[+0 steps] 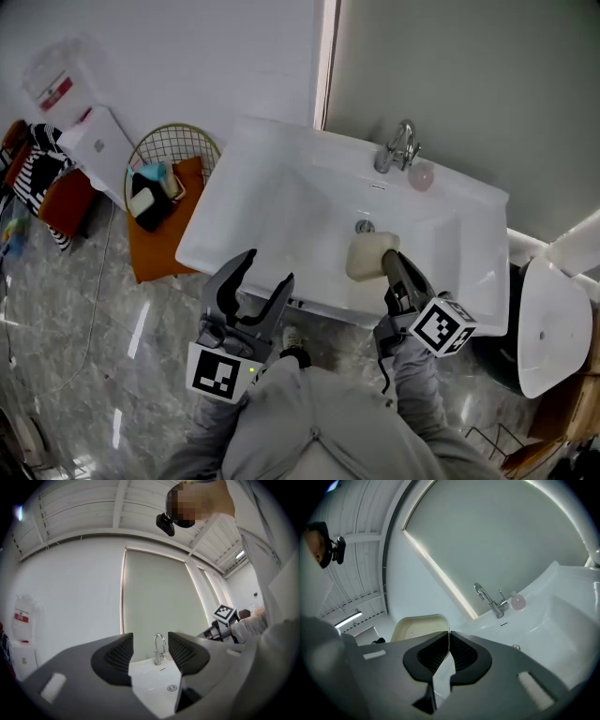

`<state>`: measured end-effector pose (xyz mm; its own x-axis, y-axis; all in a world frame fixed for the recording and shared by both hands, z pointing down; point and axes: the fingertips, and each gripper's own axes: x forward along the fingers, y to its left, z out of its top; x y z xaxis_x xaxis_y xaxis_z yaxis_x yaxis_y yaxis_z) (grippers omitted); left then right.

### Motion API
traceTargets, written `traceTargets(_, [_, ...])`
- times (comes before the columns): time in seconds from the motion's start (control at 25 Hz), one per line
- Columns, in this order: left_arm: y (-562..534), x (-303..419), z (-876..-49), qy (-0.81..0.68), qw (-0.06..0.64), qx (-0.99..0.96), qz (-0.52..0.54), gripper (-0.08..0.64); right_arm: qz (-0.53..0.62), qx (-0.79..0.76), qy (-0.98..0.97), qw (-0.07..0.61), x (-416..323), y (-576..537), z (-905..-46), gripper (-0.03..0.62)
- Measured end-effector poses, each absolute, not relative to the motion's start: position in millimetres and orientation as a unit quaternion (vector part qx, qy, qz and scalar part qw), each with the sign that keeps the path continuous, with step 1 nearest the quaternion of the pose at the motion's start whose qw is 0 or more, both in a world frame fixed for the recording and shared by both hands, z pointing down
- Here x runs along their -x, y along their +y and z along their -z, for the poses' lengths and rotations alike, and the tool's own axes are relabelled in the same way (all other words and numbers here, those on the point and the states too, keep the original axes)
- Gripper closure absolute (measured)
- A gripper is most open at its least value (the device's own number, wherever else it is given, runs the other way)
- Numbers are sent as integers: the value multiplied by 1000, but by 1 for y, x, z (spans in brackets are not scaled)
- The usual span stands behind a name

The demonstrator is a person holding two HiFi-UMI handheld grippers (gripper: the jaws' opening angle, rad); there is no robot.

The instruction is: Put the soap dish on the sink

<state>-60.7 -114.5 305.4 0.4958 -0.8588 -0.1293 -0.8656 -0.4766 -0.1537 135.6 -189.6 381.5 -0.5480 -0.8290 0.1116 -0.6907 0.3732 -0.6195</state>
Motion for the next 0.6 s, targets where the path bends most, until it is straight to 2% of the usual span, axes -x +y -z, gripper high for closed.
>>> traceTargets(0.6, [-253,120,-318,465,85,881,-15,307,335,518,782,92,-74,-356,-426,577])
